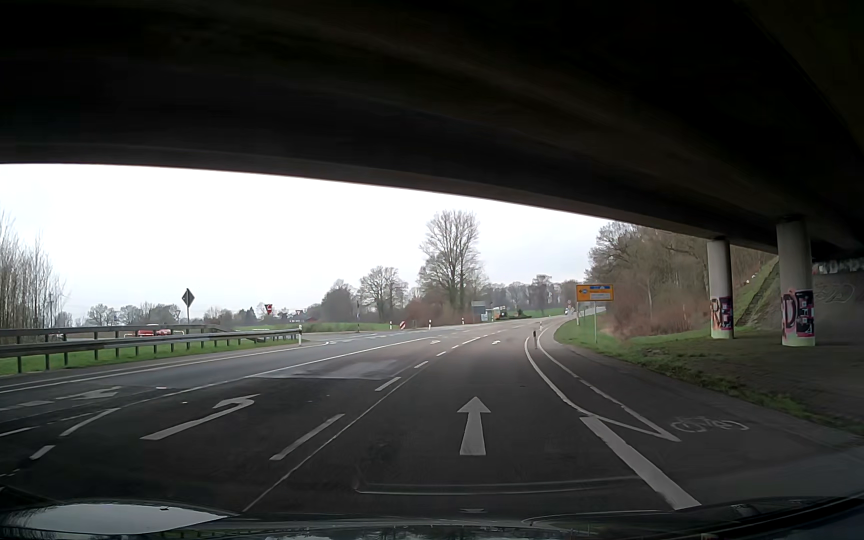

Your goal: Follow the waypoints while adhering to traffic rules and regulations

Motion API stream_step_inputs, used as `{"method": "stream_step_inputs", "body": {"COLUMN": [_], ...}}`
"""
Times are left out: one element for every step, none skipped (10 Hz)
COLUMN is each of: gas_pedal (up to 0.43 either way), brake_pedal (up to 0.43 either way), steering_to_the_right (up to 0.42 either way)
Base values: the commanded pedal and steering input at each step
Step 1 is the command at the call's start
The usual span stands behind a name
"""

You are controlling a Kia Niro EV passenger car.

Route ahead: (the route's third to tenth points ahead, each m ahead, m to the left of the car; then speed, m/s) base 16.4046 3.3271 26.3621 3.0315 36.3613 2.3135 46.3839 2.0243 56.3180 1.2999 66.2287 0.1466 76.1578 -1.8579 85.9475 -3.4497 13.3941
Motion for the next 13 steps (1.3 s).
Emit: {"method": "stream_step_inputs", "body": {"gas_pedal": [0.358, 0.35, 0.35, 0.35, 0.339, 0.339, 0.339, 0.339, 0.339, 0.339, 0.339, 0.339, 0.339], "brake_pedal": [0.0, 0.0, 0.0, 0.0, 0.0, 0.0, 0.0, 0.0, 0.0, 0.0, 0.0, 0.0, 0.0], "steering_to_the_right": [0.009, 0.01, 0.01, 0.01, 0.013, 0.015, 0.022, 0.029, 0.028, 0.028, 0.028, 0.027, 0.023]}}
